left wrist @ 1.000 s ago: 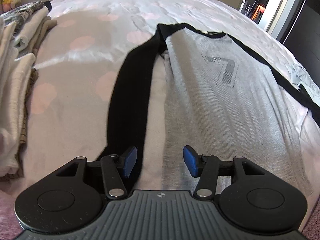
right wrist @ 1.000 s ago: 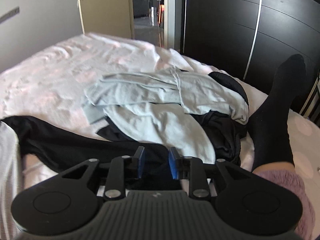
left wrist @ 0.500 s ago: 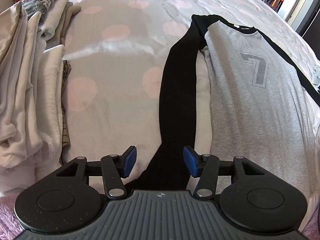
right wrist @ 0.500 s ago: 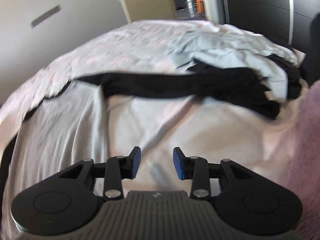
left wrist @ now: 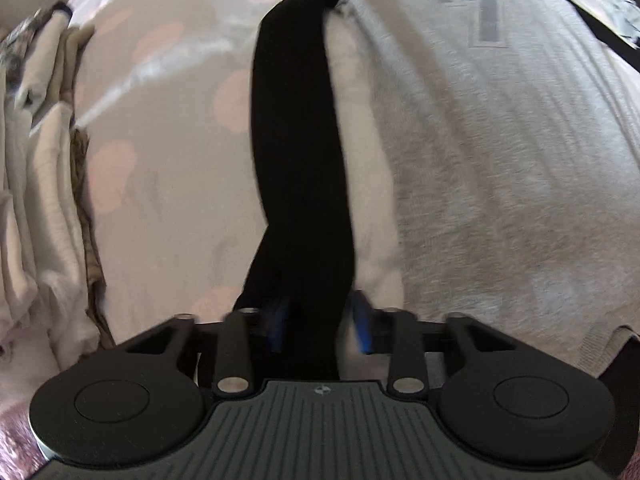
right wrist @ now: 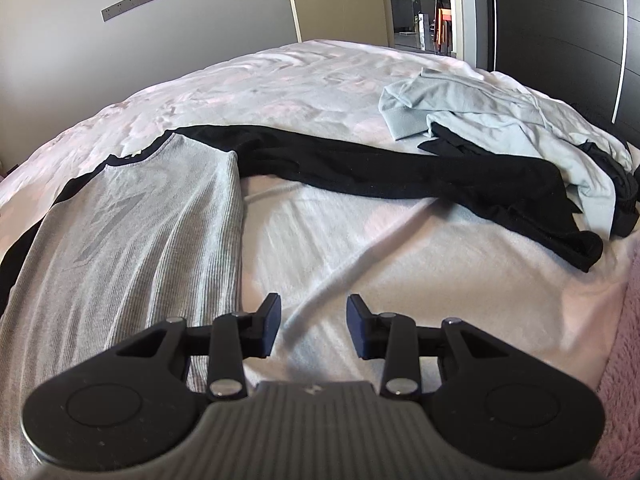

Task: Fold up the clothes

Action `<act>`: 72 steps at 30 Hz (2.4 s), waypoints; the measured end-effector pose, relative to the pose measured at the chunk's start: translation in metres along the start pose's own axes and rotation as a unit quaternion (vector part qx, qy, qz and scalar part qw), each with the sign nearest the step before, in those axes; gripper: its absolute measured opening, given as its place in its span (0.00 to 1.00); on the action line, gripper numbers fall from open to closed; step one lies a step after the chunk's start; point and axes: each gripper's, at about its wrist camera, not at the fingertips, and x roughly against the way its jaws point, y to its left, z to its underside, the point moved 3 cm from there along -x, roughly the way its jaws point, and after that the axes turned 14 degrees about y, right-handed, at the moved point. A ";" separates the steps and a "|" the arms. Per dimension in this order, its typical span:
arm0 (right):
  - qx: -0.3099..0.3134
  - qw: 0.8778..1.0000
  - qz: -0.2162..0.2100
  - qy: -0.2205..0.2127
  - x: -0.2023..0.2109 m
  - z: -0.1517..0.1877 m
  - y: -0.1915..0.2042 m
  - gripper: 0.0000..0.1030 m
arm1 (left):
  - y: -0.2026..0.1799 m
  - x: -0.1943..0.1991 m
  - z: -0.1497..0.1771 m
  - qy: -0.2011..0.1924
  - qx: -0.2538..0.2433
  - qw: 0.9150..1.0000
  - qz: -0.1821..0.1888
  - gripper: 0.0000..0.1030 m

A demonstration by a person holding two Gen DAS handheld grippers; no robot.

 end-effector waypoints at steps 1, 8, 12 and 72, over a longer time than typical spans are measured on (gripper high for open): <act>-0.001 1.000 -0.001 0.001 -0.001 0.000 0.000 0.39 | 0.004 0.000 0.000 -0.003 0.009 1.000 0.003 0.14; 0.007 1.000 -0.001 0.003 -0.005 0.001 0.003 0.39 | 0.048 0.058 -0.012 -0.084 0.063 0.994 0.029 0.01; 0.014 1.000 0.001 0.003 -0.007 0.001 0.006 0.39 | 0.093 0.104 -0.038 -0.136 0.114 0.984 0.017 0.00; -0.051 0.995 -0.050 0.072 0.064 0.044 -0.009 0.54 | -0.010 0.008 0.021 0.054 -0.037 0.990 0.122 0.43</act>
